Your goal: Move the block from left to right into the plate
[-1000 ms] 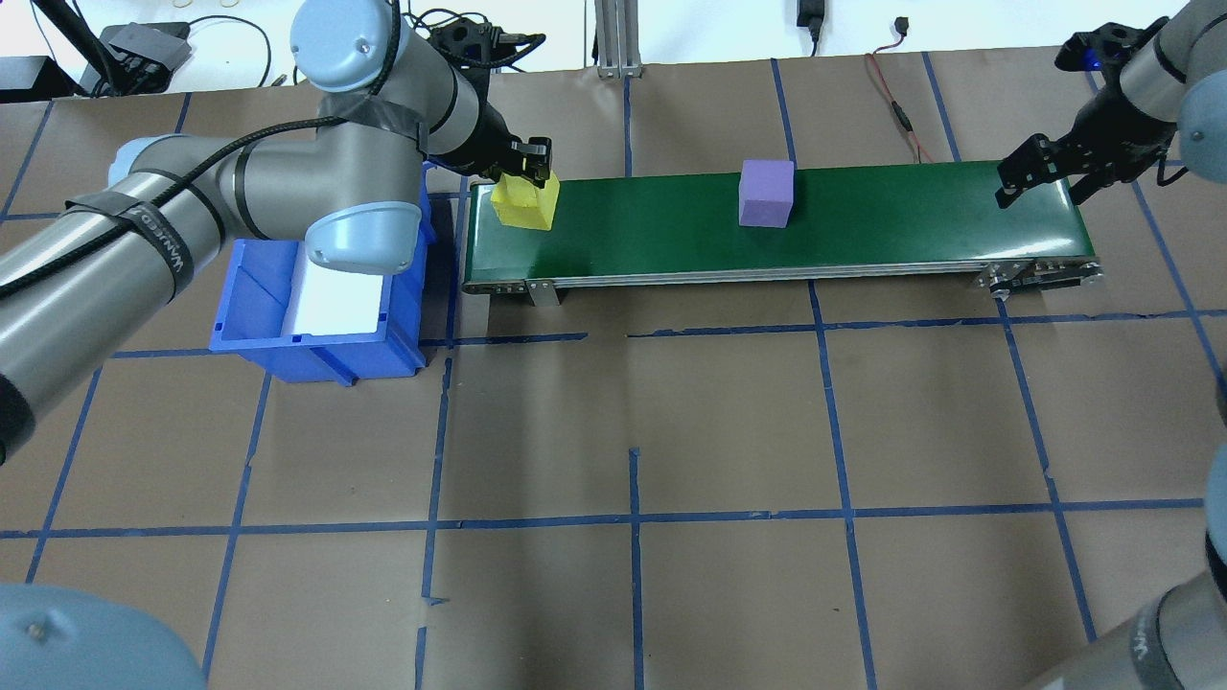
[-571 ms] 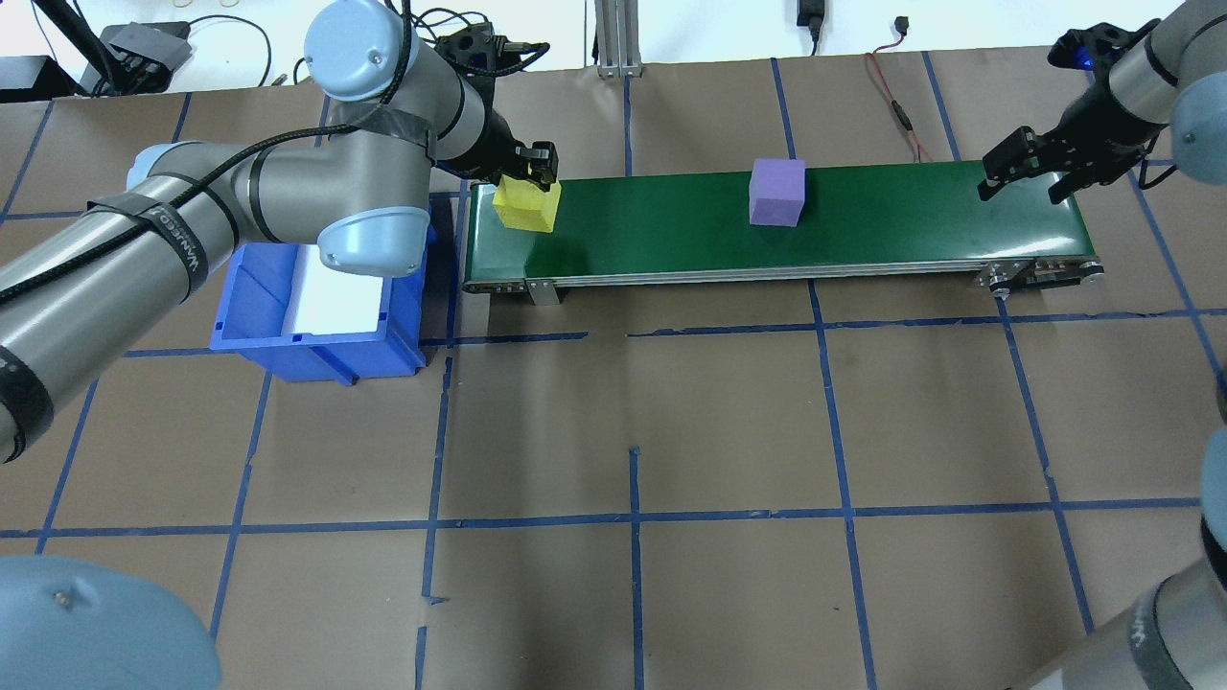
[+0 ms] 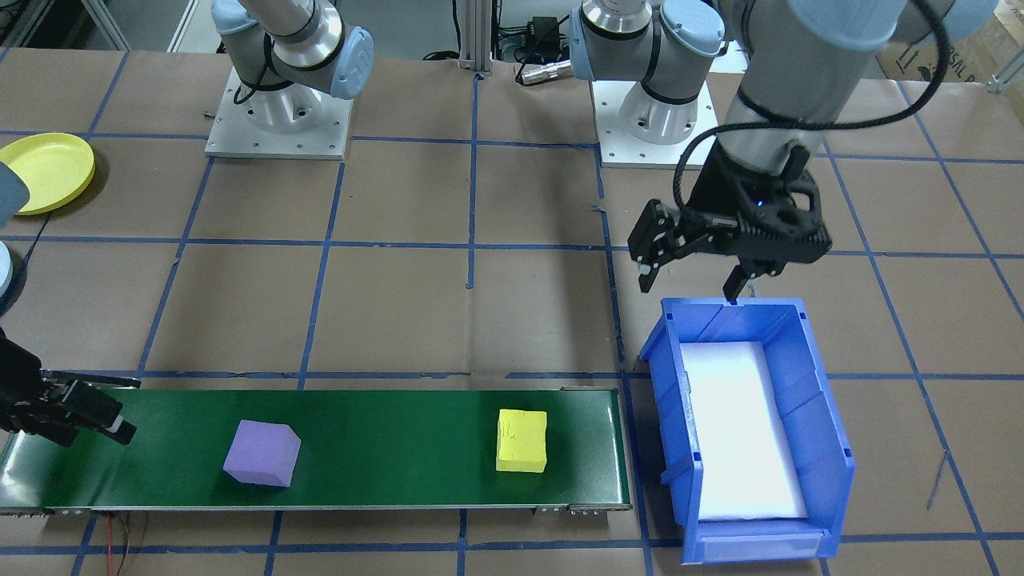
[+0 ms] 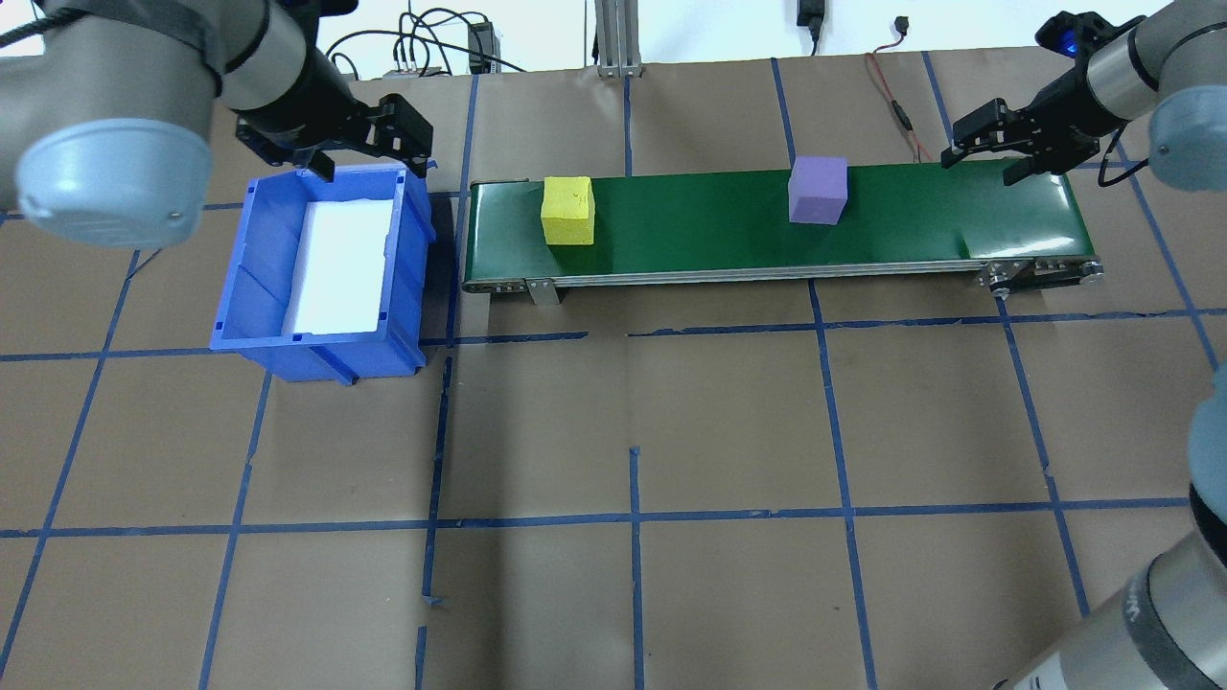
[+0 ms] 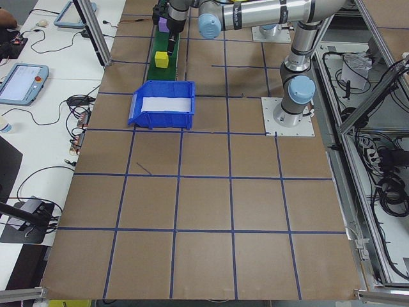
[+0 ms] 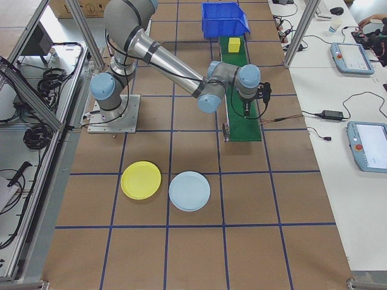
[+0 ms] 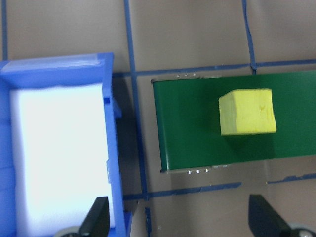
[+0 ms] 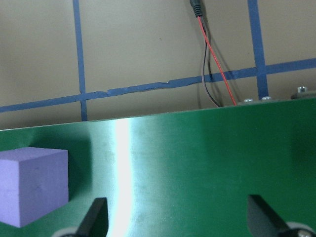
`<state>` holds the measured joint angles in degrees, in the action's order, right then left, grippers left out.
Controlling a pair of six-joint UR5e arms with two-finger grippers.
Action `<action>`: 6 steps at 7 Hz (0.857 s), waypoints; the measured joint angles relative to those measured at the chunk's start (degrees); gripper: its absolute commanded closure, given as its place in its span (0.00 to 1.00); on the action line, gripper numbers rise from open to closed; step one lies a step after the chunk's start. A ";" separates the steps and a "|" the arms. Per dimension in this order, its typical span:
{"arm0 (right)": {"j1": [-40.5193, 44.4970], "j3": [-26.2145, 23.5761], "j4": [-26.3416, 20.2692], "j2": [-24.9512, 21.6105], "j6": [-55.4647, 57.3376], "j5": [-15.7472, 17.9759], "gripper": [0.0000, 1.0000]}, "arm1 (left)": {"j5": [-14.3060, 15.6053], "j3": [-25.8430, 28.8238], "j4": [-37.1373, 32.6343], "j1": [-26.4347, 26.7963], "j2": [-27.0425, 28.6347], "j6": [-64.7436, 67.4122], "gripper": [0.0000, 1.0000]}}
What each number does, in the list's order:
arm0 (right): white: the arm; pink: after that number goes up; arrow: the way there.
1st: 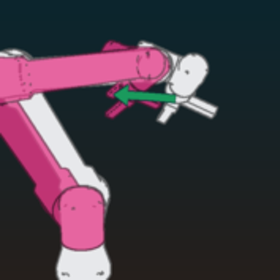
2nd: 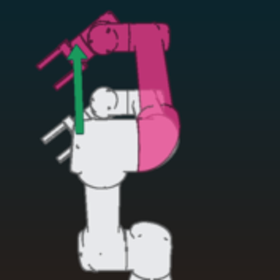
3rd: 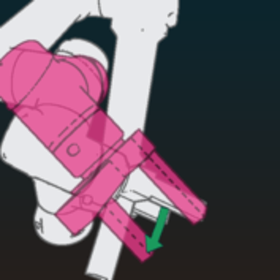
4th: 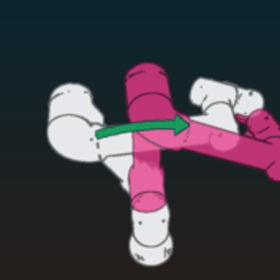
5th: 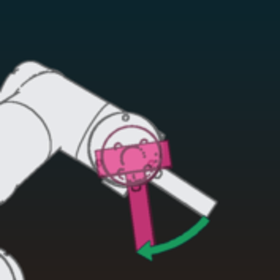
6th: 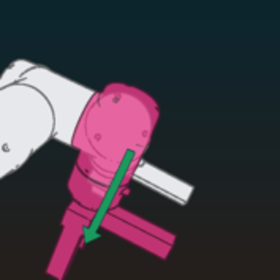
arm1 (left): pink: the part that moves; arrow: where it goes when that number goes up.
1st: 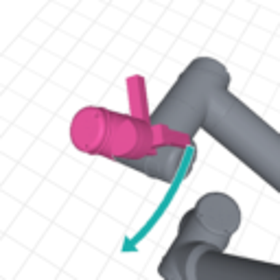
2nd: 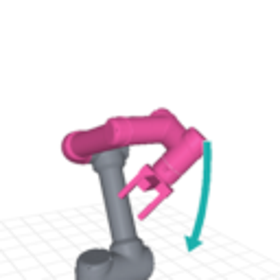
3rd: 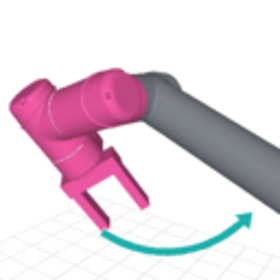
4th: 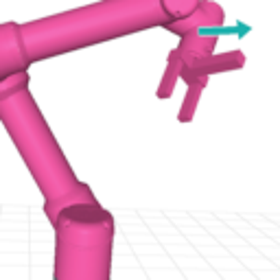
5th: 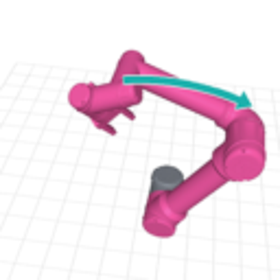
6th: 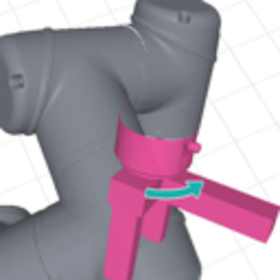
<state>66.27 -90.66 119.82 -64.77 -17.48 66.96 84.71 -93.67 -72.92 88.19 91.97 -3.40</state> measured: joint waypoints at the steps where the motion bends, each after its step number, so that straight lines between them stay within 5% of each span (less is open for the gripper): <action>1: 0.22 -0.55 1.29 0.05 0.05 -0.35 0.00 | 0.12 -0.32 -5.71 -0.91 -2.93 0.18 0.00; 4: 0.30 -2.08 3.06 0.07 -0.11 -0.44 0.00 | 1.50 -0.11 -11.67 -1.04 -4.32 4.01 0.00; 6: 0.39 -2.21 3.40 0.07 0.04 -0.47 0.00 | 6.96 -0.04 -11.52 -1.18 -4.41 4.57 0.00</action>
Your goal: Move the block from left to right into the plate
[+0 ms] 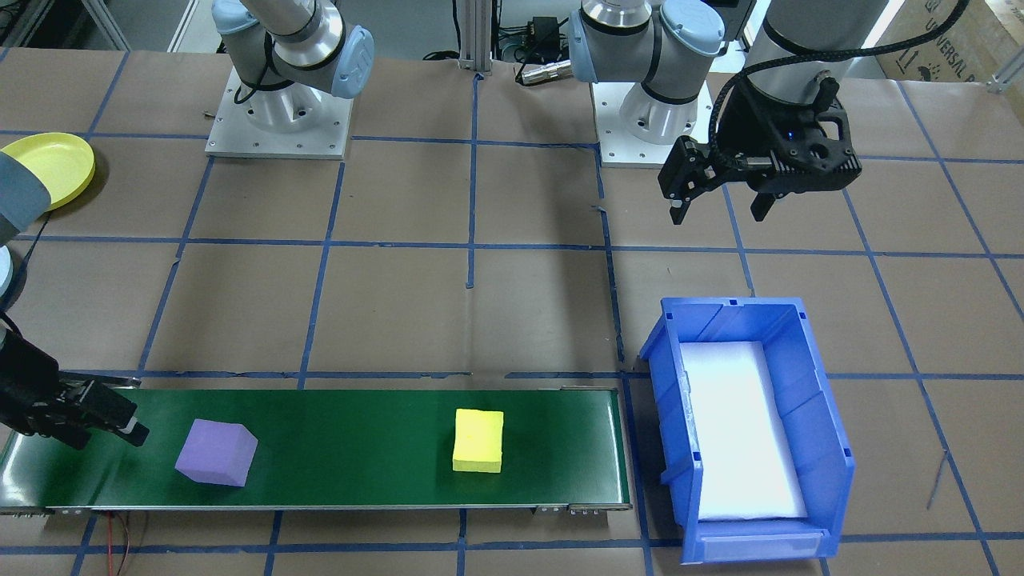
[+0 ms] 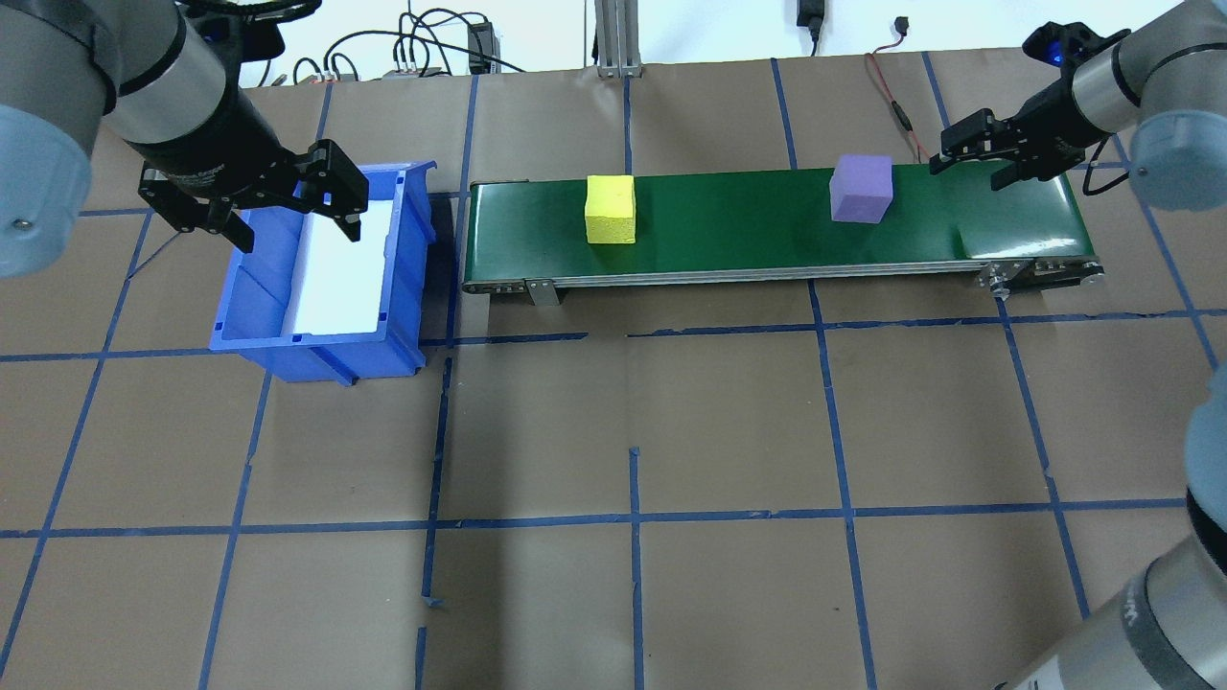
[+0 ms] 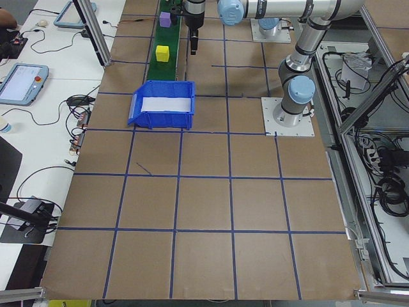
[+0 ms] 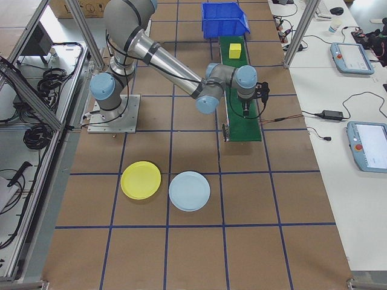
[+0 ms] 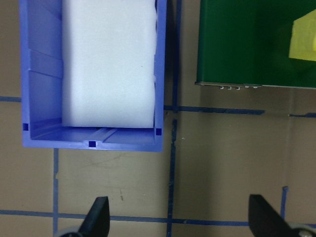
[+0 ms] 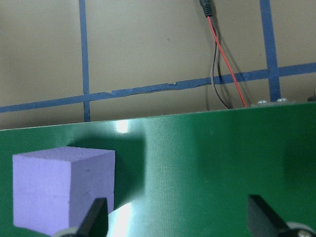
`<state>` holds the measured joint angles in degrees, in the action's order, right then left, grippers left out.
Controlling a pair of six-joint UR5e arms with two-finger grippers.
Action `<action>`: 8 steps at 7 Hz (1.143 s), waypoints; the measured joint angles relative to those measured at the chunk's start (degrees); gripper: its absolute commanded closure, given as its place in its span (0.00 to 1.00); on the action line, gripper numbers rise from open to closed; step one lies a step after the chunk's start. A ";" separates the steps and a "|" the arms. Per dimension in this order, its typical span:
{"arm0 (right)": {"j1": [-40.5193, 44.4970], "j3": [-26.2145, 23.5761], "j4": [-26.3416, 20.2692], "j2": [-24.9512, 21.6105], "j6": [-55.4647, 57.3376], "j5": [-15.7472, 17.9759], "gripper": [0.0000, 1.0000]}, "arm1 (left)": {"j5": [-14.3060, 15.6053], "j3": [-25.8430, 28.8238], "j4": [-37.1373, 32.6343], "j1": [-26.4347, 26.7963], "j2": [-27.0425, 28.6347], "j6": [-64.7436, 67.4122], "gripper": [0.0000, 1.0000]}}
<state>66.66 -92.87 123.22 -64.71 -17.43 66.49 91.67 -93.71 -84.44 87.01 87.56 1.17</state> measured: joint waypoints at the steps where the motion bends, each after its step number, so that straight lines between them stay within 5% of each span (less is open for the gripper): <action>1: 0.06 0.10 0.01 -0.01 0.10 -0.19 0.00 | 1.09 0.04 0.40 -0.21 -0.02 -0.03 0.00; 8: 1.95 0.82 0.46 1.78 3.54 -2.35 0.00 | 1.27 0.22 1.21 -0.26 -0.11 -0.03 0.00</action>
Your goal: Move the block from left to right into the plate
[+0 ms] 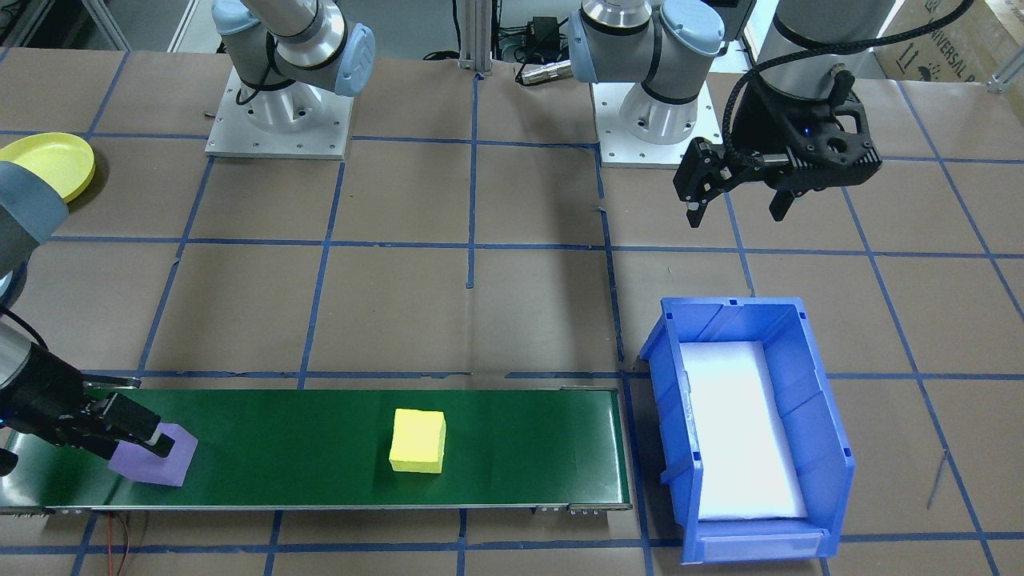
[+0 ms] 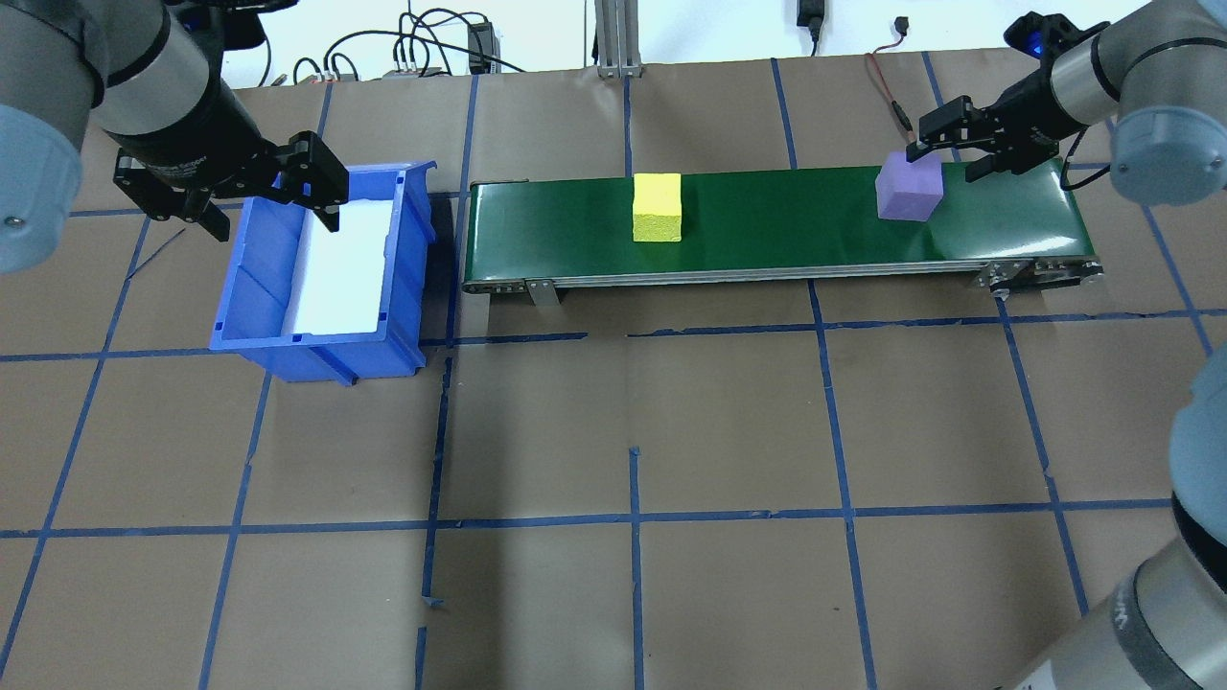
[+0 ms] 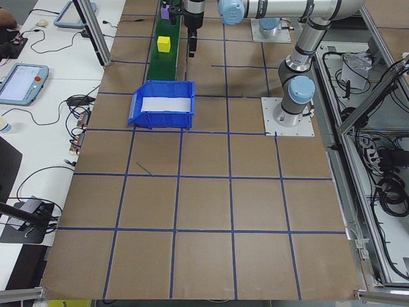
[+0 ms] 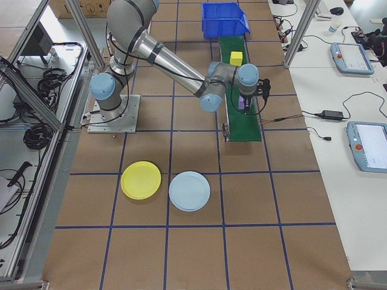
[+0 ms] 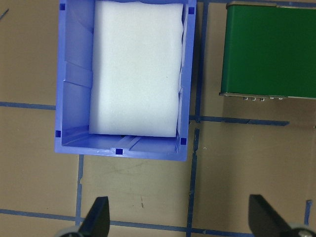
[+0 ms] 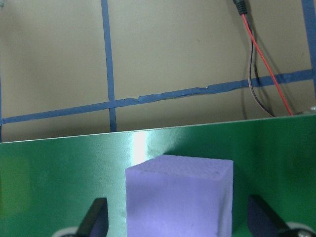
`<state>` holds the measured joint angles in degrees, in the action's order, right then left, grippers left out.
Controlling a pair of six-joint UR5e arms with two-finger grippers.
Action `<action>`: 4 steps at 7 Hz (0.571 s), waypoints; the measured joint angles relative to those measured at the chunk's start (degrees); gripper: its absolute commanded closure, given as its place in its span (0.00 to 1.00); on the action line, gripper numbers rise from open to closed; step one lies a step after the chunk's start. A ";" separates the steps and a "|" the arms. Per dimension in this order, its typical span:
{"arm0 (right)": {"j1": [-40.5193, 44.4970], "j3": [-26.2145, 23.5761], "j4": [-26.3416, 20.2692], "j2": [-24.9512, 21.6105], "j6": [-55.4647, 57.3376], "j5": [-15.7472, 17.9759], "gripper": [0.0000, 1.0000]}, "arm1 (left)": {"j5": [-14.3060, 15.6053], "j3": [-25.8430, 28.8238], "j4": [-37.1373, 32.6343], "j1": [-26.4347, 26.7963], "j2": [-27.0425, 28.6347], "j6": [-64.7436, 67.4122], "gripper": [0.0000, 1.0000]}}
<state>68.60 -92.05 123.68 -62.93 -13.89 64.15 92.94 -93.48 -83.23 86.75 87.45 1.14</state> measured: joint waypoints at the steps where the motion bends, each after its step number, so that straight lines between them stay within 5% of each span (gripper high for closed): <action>1: 0.00 0.14 0.20 0.60 0.05 1.81 0.07 | -0.02 -0.02 0.00 0.00 0.00 0.00 0.00; 2: -0.01 0.41 0.53 1.06 0.06 4.77 0.67 | -0.05 -0.02 0.00 0.00 0.00 0.02 0.00; 3: -0.06 0.87 0.74 1.27 -0.06 8.12 0.85 | -0.09 0.02 0.00 0.00 0.00 0.06 0.00; 4: -0.16 1.27 0.82 1.11 -0.32 10.58 0.86 | -0.11 0.04 0.00 0.00 0.00 0.08 0.00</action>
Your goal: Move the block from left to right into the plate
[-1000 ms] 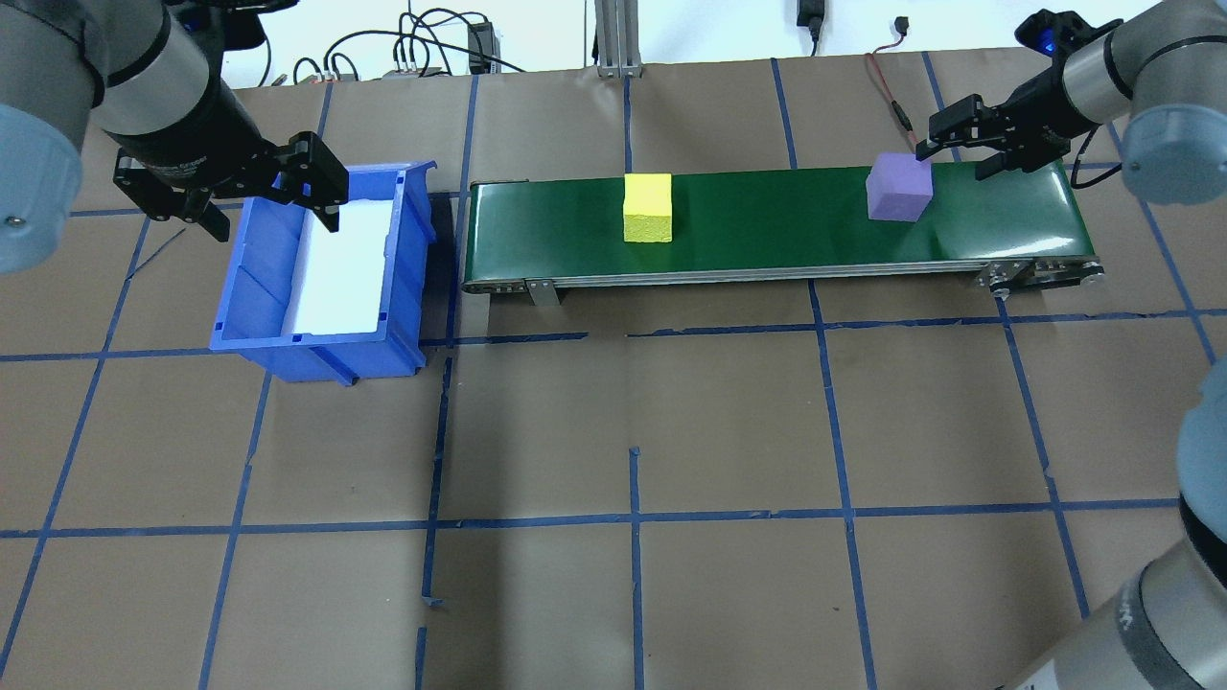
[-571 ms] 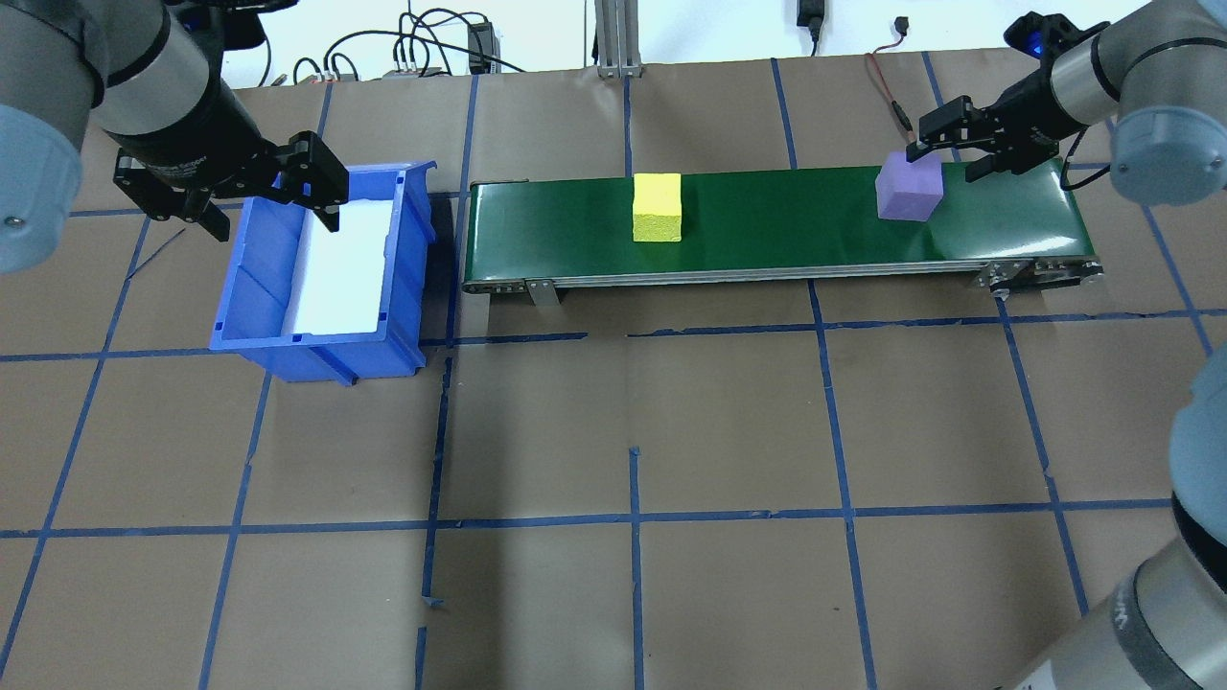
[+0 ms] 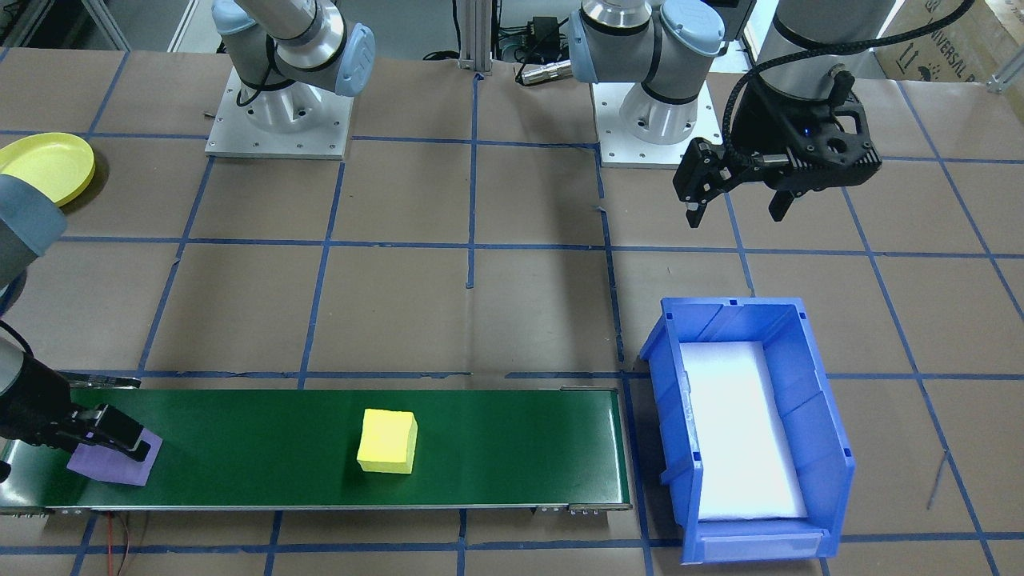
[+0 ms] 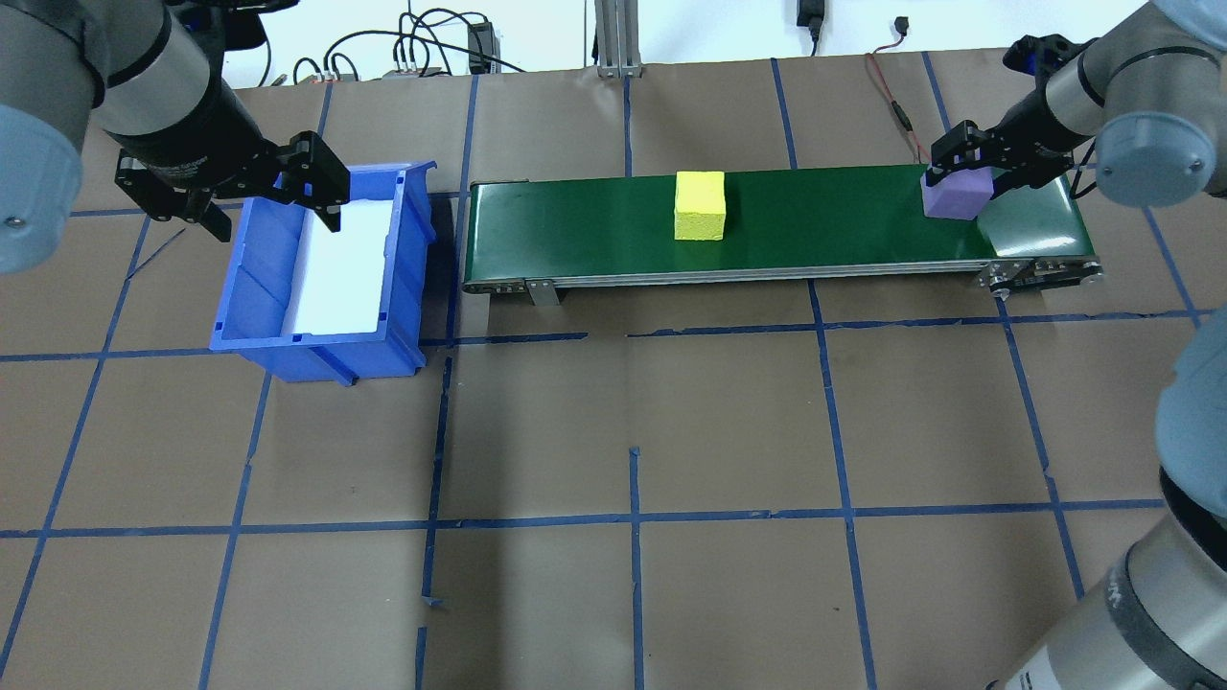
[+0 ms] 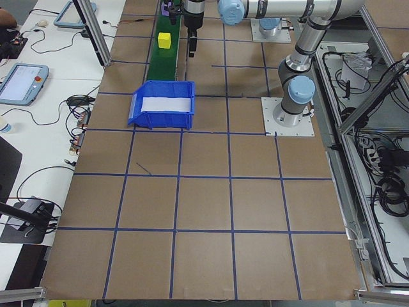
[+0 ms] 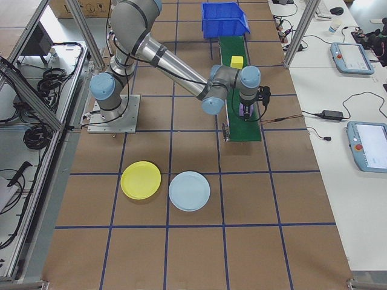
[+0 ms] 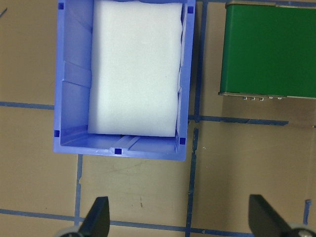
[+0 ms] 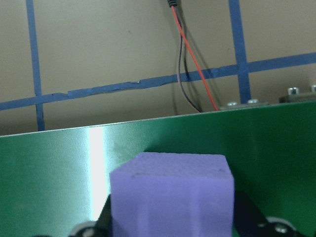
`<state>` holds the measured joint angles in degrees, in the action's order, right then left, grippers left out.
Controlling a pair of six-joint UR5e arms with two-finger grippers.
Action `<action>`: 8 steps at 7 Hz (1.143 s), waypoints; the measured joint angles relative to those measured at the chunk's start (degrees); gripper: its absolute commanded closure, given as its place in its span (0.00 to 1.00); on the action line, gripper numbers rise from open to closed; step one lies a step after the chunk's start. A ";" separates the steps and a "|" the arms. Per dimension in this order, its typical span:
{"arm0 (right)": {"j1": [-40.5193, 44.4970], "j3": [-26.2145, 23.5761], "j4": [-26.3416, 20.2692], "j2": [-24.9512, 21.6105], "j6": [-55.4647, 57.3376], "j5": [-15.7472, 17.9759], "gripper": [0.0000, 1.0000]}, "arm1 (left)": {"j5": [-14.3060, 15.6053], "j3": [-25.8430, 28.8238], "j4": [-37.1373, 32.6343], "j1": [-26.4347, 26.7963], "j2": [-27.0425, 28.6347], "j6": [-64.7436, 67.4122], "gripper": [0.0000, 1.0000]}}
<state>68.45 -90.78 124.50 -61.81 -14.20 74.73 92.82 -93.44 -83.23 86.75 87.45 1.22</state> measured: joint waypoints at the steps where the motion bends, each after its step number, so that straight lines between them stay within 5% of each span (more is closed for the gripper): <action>1: -0.33 0.10 -0.04 -0.48 -1.52 2.62 0.86 | -0.01 0.01 0.00 0.00 0.00 0.01 0.00; 3: -4.64 -0.50 -0.63 -3.67 -12.99 10.86 0.86 | -0.01 -0.03 0.00 0.00 0.00 0.01 0.00; 4: -9.40 -1.00 -1.56 -5.85 -20.67 12.45 0.86 | 0.01 -0.07 0.00 0.00 0.00 0.01 0.00; 7: -27.98 -7.31 -4.04 -9.34 -42.18 13.30 0.83 | -0.01 -0.07 0.00 0.00 0.00 0.01 0.00; 8: -32.85 -9.08 -3.58 -9.27 -46.60 13.37 0.67 | -0.01 -0.08 0.00 0.00 0.00 0.01 0.00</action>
<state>35.60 -99.86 120.92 -71.08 -60.81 88.10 92.81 -93.52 -83.23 86.75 87.45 1.23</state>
